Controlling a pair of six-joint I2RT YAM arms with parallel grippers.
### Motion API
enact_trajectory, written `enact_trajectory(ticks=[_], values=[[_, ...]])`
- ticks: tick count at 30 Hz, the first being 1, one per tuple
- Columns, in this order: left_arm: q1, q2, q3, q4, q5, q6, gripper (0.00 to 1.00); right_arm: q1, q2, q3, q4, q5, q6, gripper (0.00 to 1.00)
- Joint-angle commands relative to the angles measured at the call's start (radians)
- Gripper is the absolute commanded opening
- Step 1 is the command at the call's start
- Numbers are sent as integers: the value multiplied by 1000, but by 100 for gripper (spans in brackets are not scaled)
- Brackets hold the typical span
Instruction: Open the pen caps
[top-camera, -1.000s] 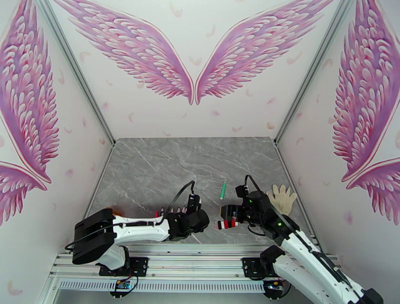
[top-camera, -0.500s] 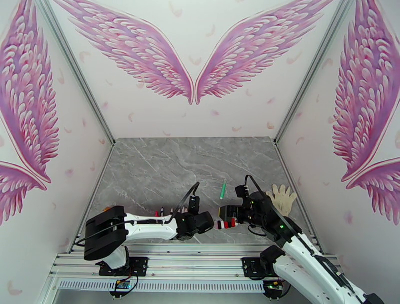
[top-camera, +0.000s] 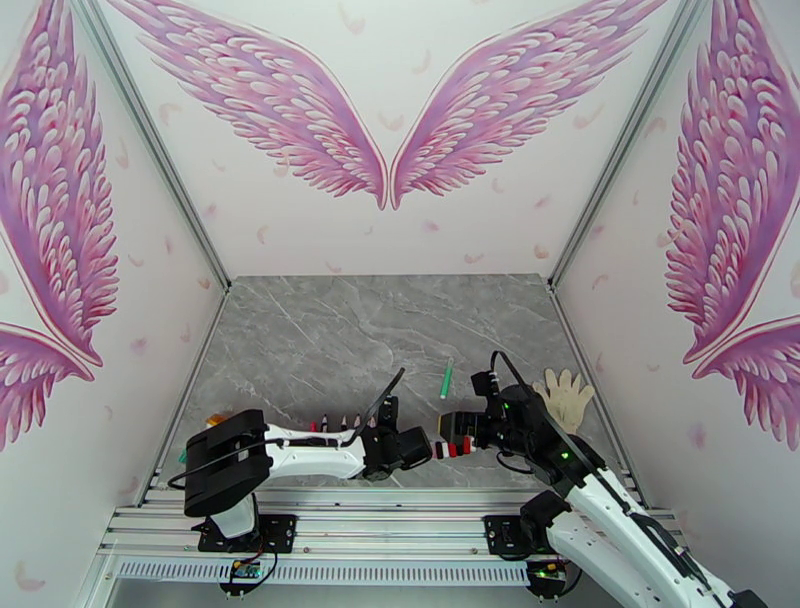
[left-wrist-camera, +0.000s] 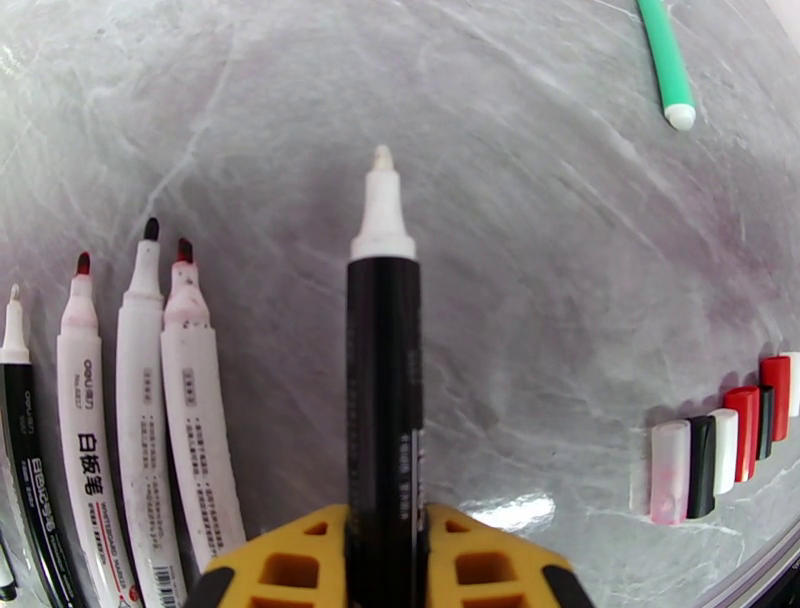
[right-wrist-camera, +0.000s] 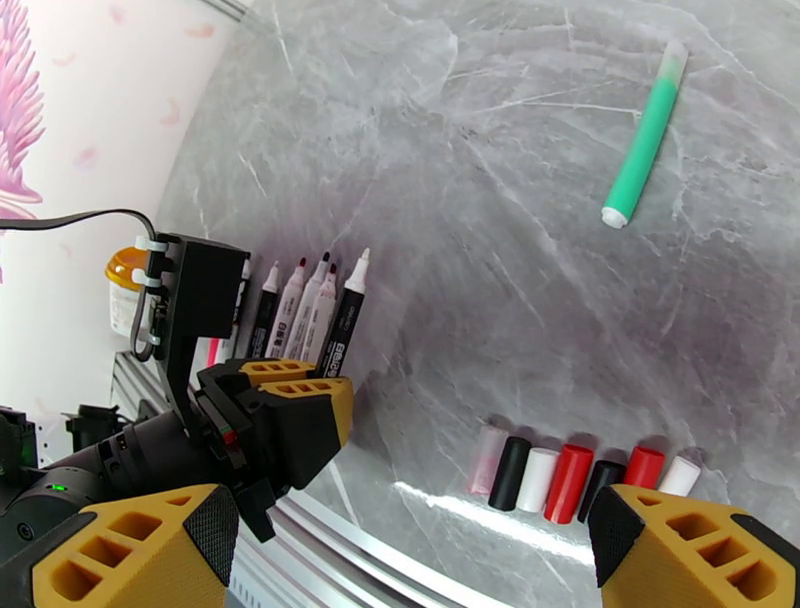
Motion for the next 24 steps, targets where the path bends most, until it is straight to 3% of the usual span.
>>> enact_trajectory(ticks=[1,9,17,24], values=[[-3,33,43,-51,-20,-15,11,7,-13,-21,-12,8,1,99],[14,59,56,-84,-27,-26,18,7,-9,-28,-19,16,7,99],[13,51,73,-118,-39,-24,37,6,2,-25,-17,28,8,99],[15,34,98,-150,-60,-16,38,7,5,-8,-29,40,2,99]])
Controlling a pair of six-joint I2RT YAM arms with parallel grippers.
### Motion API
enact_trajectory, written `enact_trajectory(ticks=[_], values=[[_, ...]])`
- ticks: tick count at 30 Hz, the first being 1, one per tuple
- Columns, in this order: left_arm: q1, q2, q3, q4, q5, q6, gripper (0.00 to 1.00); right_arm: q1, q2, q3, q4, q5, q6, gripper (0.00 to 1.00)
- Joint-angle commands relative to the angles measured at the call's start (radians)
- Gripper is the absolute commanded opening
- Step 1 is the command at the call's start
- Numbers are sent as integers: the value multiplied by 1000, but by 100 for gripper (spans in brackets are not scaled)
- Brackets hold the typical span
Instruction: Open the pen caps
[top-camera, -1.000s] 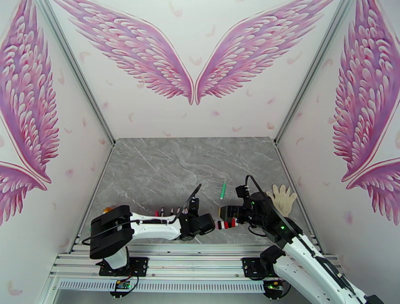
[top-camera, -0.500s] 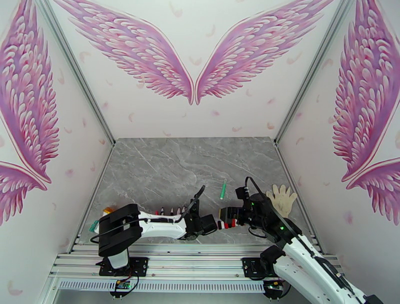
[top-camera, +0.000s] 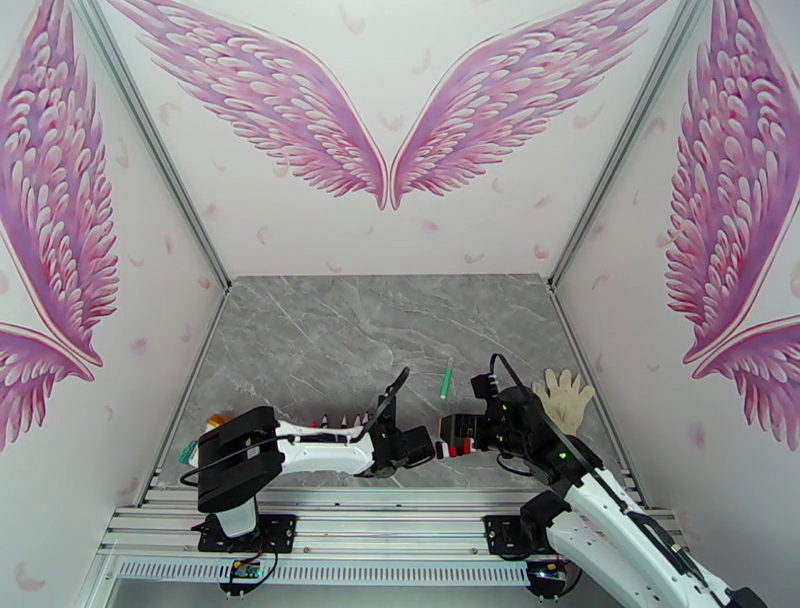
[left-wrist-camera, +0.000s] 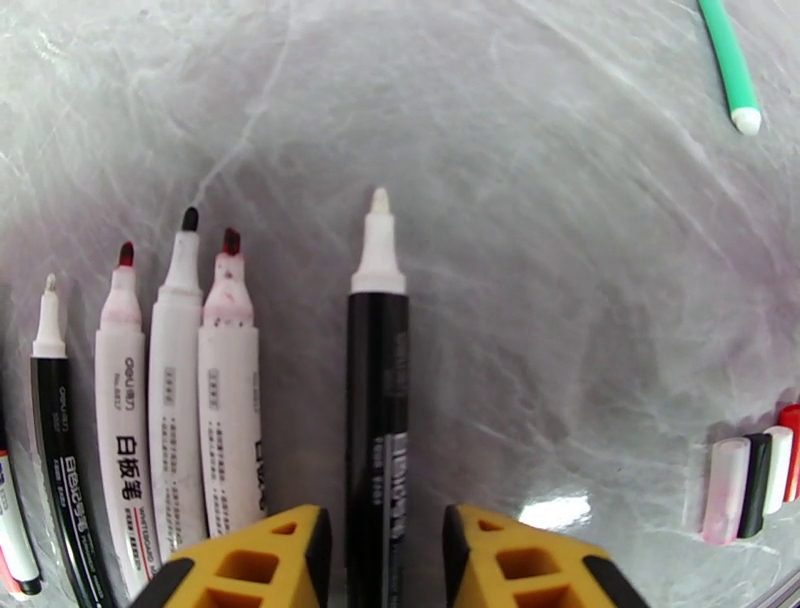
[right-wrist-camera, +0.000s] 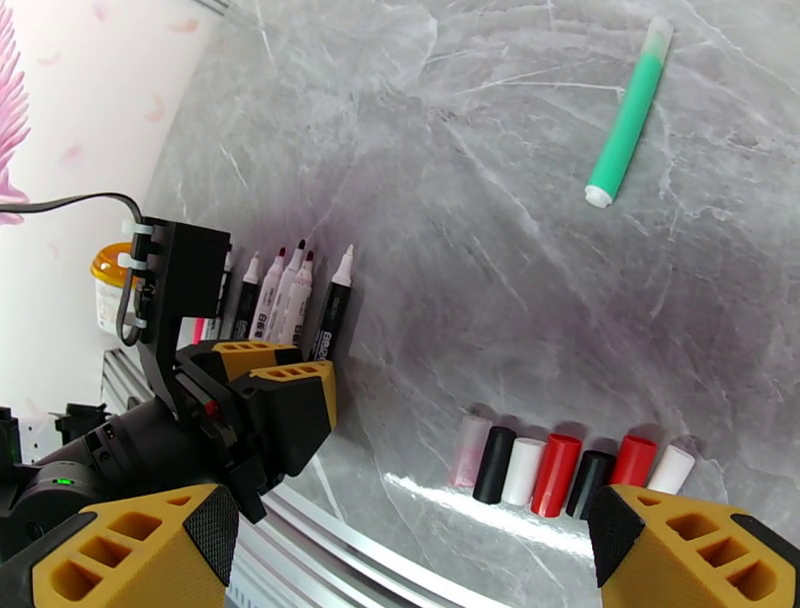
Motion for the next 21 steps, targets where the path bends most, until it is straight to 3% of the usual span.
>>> enact_trajectory(ticks=[1,8,11,17,21], values=[[7,-17,39,-38,-34,13,37,6,0,12,-21,28,3,99],[12,-91,78,-81,-64,56,46,7,13,55,-43,82,13,99],[16,-128,105,-89,-69,105,58,5,34,79,-52,105,23,96],[36,-213,109,-55,-52,199,95,-8,99,107,-38,126,25,93],[58,-279,72,11,-20,255,99,-25,149,143,-24,125,17,90]])
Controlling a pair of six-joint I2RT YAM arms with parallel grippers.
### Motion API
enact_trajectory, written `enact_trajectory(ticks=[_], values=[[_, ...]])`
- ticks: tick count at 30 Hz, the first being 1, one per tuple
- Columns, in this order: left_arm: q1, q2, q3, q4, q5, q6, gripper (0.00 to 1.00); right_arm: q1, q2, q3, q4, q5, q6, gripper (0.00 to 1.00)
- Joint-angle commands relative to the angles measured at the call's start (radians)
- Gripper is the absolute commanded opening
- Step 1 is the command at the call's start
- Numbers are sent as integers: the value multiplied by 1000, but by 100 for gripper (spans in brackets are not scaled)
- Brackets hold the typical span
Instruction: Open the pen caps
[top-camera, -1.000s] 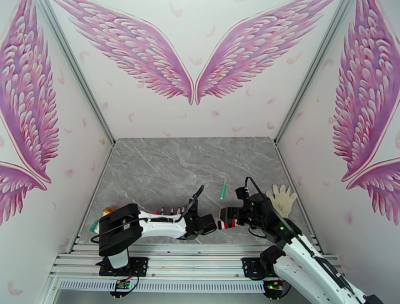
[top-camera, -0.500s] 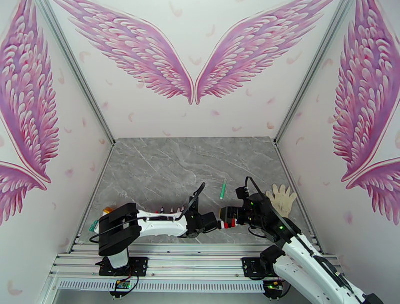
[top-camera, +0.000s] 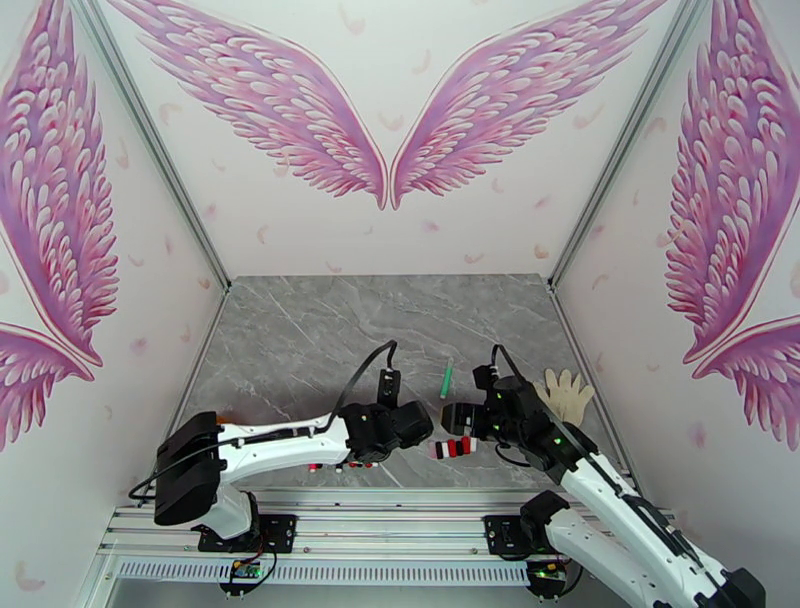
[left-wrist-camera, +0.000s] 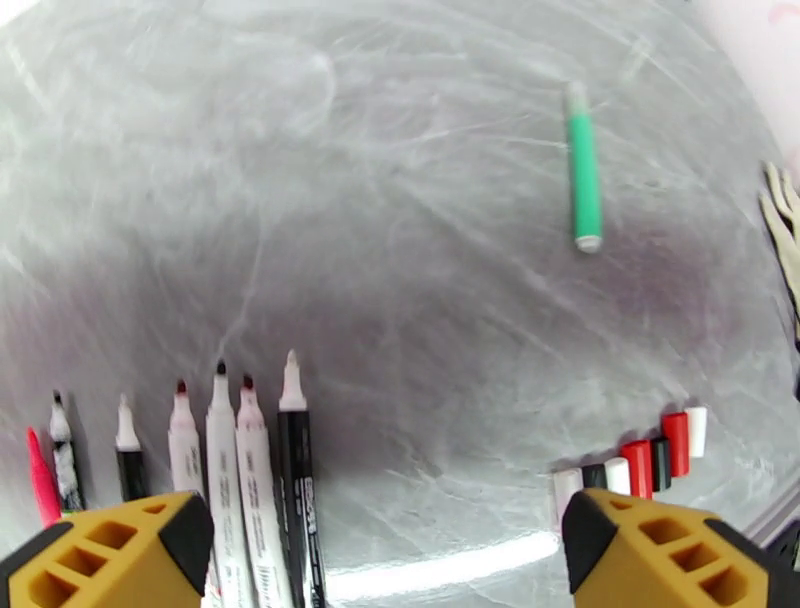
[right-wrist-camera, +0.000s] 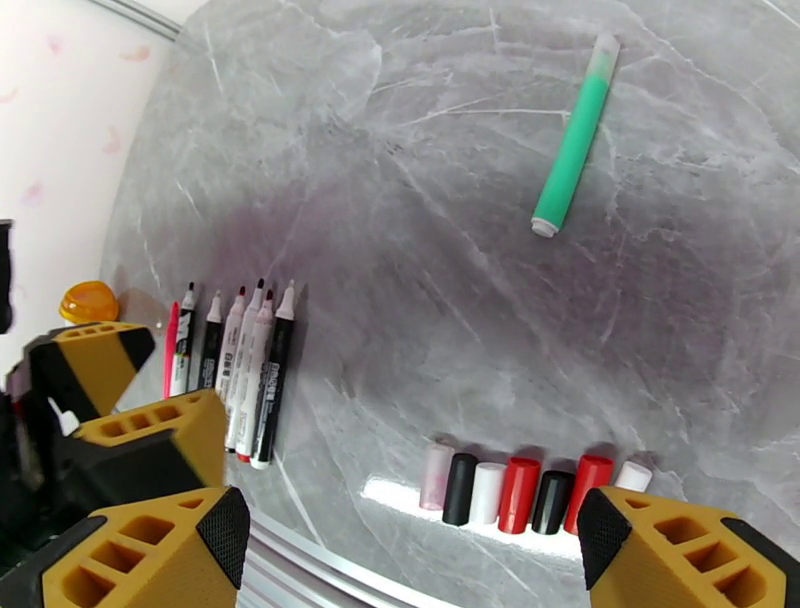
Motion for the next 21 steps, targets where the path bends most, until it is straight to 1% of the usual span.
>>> enact_trajectory(ticks=[1,7,12,18,21], values=[[20,-73,-27,66,29,86,99,-19,40,63,6,27,-3,90],[47,-180,-107,165,84,168,99,-53,128,125,12,33,-37,88],[95,-290,-199,271,182,236,99,-87,208,174,21,40,-61,84],[162,-389,-282,350,271,259,99,-131,302,212,38,48,-82,80],[185,-411,-304,378,305,272,99,-150,340,212,66,45,-87,79]])
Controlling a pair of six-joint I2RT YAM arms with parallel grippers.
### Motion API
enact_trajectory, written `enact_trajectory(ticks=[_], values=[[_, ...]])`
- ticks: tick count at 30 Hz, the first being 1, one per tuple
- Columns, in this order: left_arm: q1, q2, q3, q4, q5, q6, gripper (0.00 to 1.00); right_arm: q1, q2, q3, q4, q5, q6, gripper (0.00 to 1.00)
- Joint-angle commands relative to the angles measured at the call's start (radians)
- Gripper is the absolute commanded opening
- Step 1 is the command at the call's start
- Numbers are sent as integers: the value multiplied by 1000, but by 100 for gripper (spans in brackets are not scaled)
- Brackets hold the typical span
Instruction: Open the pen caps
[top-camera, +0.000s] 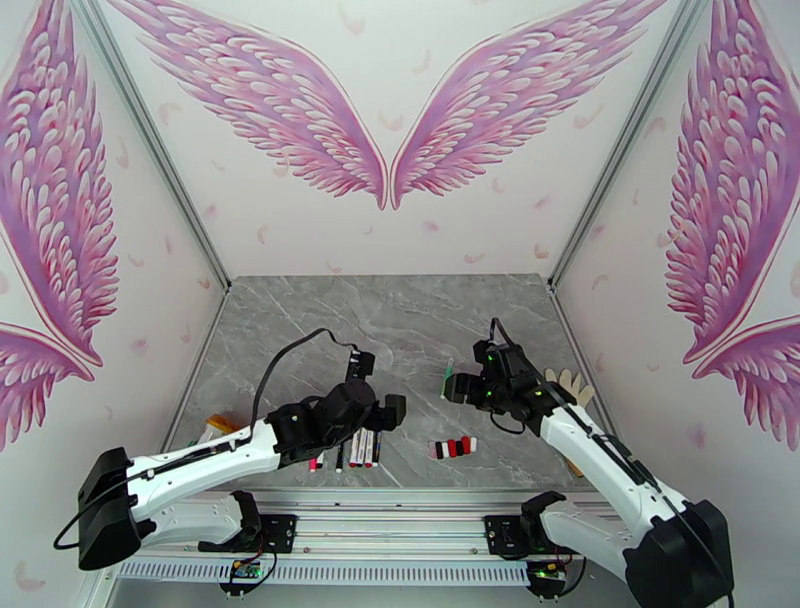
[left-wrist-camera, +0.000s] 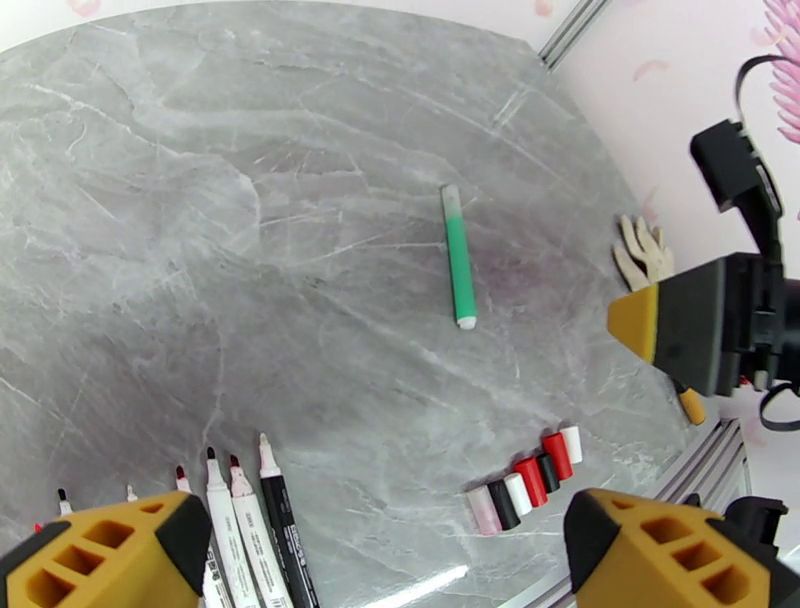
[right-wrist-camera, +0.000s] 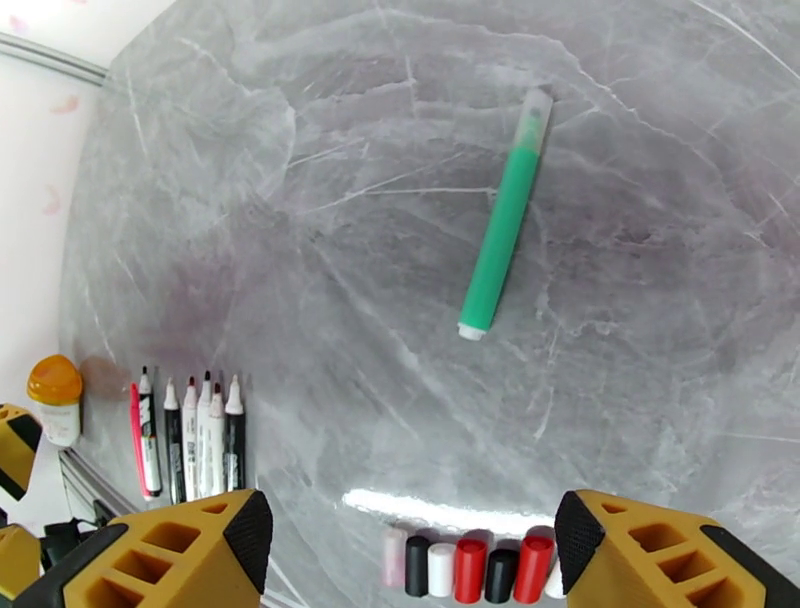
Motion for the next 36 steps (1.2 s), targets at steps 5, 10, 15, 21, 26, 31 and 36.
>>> enact_trajectory(ticks=[5,10,15,21,26,31,36], values=[[46,-35,-41,91,125,58,99,-50,81,40,58,18,-33,77],[66,-38,-50,131,171,64,99,-81,139,55,73,13,-40,74],[88,-31,-53,147,209,66,99,-114,220,87,86,9,-54,72],[96,-18,-50,151,224,77,99,-148,321,137,99,15,-64,70],[96,-2,-42,155,244,104,99,-163,406,192,85,34,-75,68],[96,2,-50,177,256,116,99,-172,472,249,51,64,-71,63],[96,9,-57,188,279,131,99,-177,541,305,31,59,-67,60]])
